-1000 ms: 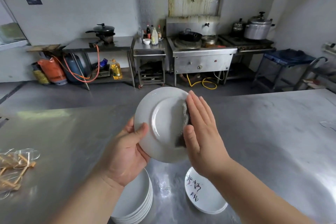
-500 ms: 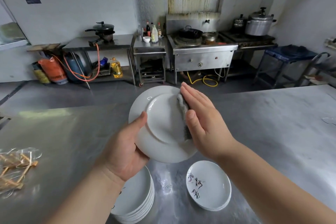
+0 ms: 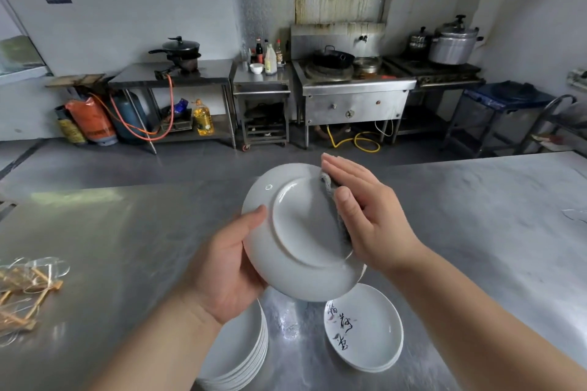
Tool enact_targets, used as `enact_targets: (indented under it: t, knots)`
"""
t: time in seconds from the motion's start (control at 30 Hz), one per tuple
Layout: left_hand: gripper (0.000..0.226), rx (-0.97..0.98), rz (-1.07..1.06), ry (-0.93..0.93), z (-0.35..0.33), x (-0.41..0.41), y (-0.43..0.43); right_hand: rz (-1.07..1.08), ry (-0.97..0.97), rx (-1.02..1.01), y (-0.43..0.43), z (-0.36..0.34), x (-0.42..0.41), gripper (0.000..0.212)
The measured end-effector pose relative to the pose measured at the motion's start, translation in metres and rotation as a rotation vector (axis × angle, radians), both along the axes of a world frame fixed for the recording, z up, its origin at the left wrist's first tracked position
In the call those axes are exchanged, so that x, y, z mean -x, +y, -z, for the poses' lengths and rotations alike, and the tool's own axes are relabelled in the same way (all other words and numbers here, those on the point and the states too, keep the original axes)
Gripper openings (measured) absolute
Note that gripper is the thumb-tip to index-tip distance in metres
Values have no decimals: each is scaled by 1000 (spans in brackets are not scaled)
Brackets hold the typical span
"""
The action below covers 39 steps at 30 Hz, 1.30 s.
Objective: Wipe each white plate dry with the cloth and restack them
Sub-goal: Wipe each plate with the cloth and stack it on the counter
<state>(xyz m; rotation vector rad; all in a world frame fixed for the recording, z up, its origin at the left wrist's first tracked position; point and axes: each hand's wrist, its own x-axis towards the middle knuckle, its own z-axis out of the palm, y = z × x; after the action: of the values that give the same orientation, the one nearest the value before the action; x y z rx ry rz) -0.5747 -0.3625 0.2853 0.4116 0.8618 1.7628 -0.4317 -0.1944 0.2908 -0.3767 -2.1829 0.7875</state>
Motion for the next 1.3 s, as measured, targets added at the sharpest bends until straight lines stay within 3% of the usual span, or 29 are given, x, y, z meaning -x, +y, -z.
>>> enact_targets:
  t: [0.17, 0.3, 0.5, 0.6, 0.7, 0.83, 0.93, 1.07, 1.17, 1.3]
  knots:
    - [42, -98, -82, -10, 6, -8, 3, 176, -67, -12, -36, 19, -6, 85]
    - [52, -162, -77, -67, 5, -13, 3, 262, -88, -67, -86, 46, -3, 78]
    - [51, -174, -24, -54, 6, -16, 5, 250, 132, 123, -25, 7, 2, 48]
    - [61, -84, 5, -65, 2, -6, -3, 138, 65, 63, -4, -3, -4, 45]
    - [45, -6, -14, 24, -2, 2, -5, 54, -38, 92, 1, -9, -8, 43]
    - [44, -49, -110, -1, -1, -4, 0, 206, -62, 90, -31, 10, -6, 53]
    - [51, -81, -129, -62, 3, -10, 4, 347, -127, -53, -82, 43, 0, 67]
    - [54, -96, -129, -62, 5, -13, 5, 295, -190, -181, -67, 44, -2, 69]
    - [52, -105, -151, -129, 4, -15, 8, 237, -232, -65, -35, 22, -1, 62]
    - [55, -61, -154, -160, 7, -21, 17, 341, -253, -31, -66, 28, 9, 74]
